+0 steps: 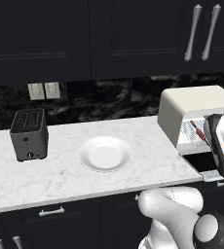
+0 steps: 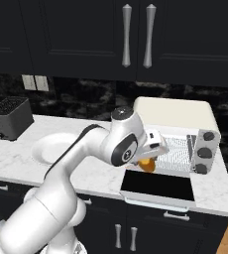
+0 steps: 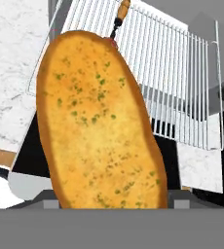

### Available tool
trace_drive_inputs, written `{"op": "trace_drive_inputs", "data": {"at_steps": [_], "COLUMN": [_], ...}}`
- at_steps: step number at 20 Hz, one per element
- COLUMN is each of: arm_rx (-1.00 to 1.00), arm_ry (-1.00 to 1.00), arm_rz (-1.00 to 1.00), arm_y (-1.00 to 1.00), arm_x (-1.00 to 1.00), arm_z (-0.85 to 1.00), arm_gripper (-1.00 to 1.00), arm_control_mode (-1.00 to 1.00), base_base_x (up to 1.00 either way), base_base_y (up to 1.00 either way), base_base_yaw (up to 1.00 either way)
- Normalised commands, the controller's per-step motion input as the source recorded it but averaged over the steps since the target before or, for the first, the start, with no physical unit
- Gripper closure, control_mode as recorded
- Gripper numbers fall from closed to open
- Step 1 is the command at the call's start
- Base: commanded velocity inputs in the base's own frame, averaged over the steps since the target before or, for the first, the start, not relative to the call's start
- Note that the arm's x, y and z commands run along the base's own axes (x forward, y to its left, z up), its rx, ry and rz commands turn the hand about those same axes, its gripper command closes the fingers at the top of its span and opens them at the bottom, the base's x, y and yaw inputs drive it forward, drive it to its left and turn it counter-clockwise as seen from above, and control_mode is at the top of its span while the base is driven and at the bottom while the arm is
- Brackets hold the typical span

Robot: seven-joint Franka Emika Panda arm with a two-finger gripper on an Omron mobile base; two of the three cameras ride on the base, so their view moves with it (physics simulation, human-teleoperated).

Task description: Pick up the kebab skewer and baguette bread, and place them inside the toaster oven. Close the toaster oven door and start by setting the timer.

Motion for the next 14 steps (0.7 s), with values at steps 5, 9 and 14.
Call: {"op": "trace_drive_inputs", "data": {"at_steps": [5, 9, 14], "arm_rx": [0.07, 0.06, 0.06], "arm_ry": [0.00, 0.00, 0.00], "arm_rz": [-0.23, -0.09, -0.01], "arm_y": [-0.38, -0.40, -0.20], "arm_x": [0.06, 0.56, 0.23], "arm_z": [-0.03, -0.11, -0.41], "arm_gripper": [1.00, 1.00, 1.00], "arm_control_mode": [-1.00, -1.00, -1.00], "base_base_x": [0.00, 0.00, 0.00], "base_base_y": [0.00, 0.00, 0.00], "base_base_yaw": [0.00, 0.00, 0.00]}}
